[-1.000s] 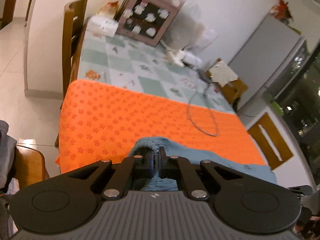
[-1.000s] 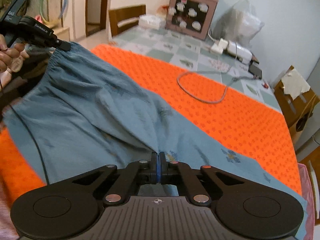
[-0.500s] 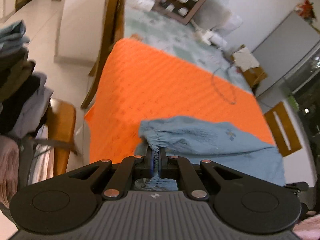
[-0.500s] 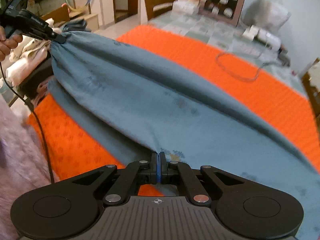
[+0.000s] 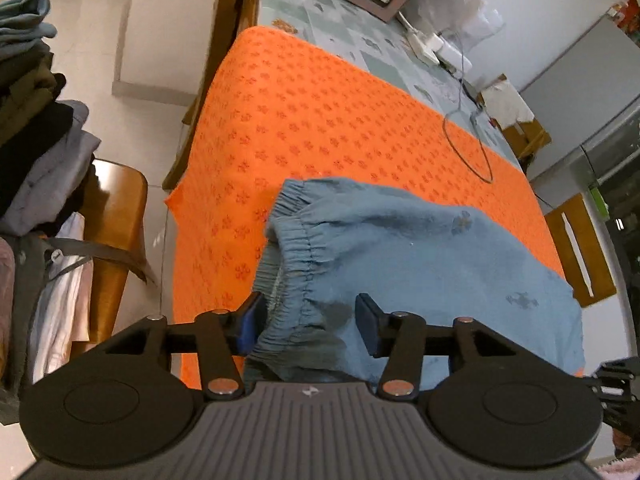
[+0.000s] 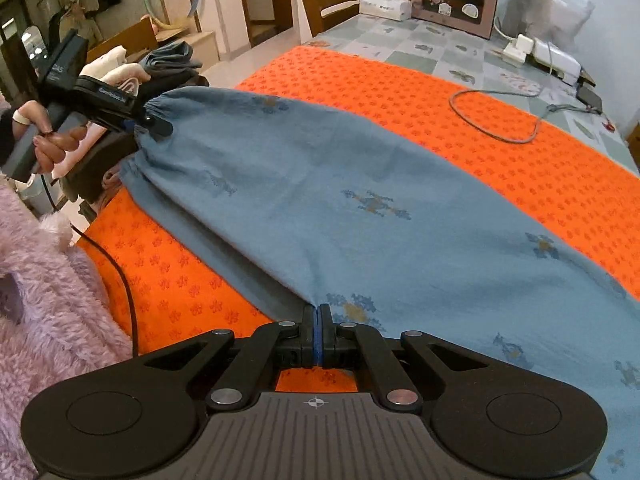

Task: Fold clothes
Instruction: 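Grasp the pants waistband with the left gripper while the right gripper pinches the fabric, then open both grippers and release the pants on the orange cloth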

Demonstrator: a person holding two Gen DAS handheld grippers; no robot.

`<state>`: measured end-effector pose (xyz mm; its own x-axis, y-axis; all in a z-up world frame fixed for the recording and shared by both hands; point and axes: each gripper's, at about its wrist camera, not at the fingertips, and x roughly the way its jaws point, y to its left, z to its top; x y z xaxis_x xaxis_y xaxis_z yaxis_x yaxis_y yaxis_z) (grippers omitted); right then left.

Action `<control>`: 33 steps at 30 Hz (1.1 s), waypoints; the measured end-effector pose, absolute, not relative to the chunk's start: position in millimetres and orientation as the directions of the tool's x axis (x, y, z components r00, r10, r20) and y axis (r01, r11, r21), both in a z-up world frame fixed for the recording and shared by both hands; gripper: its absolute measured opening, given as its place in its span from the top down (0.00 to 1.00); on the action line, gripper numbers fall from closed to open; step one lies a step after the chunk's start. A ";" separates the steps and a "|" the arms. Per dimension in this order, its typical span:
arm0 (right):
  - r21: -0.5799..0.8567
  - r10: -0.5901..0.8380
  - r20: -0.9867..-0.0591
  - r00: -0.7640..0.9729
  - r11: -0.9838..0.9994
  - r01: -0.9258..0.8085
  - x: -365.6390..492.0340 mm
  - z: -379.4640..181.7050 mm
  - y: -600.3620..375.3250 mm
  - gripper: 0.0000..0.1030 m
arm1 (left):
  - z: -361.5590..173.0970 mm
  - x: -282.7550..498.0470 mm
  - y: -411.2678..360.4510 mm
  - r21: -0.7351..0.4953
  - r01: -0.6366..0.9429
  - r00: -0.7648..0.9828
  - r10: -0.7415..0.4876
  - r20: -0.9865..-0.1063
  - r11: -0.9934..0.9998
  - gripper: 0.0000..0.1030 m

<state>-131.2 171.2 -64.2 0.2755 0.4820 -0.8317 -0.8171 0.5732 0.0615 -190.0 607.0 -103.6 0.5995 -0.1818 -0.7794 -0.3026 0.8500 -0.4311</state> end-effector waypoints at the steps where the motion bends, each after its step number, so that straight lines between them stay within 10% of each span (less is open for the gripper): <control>1: 0.056 0.480 -0.833 0.276 0.569 -0.821 -131.8 -63.1 170.8 0.97 | -97.0 -190.7 608.6 -0.435 -0.303 0.608 -0.179 -0.773 0.848 0.95; 13: 0.054 0.455 -0.858 0.239 0.542 -0.839 -134.5 -66.9 175.8 0.97 | -86.7 -190.9 613.9 -0.347 -0.300 0.560 -0.131 -0.818 0.889 0.88; 21: 0.118 0.479 -0.856 0.195 0.547 -0.829 -129.3 -71.6 174.7 0.74 | -78.3 -220.3 612.2 -0.349 -0.309 0.616 -0.093 -0.782 0.885 0.40; 33: 0.060 0.524 -0.784 0.332 0.597 -0.800 -67.7 -22.2 179.2 0.72 | -65.4 -173.5 642.2 -0.423 -0.399 0.668 -0.059 -0.742 0.813 0.38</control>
<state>-67.7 179.2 -22.2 0.3321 0.5241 -0.7842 -0.7997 0.5973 0.0605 -173.5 642.2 -65.4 0.6679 -0.0586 -0.7419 -0.3989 0.8134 -0.4234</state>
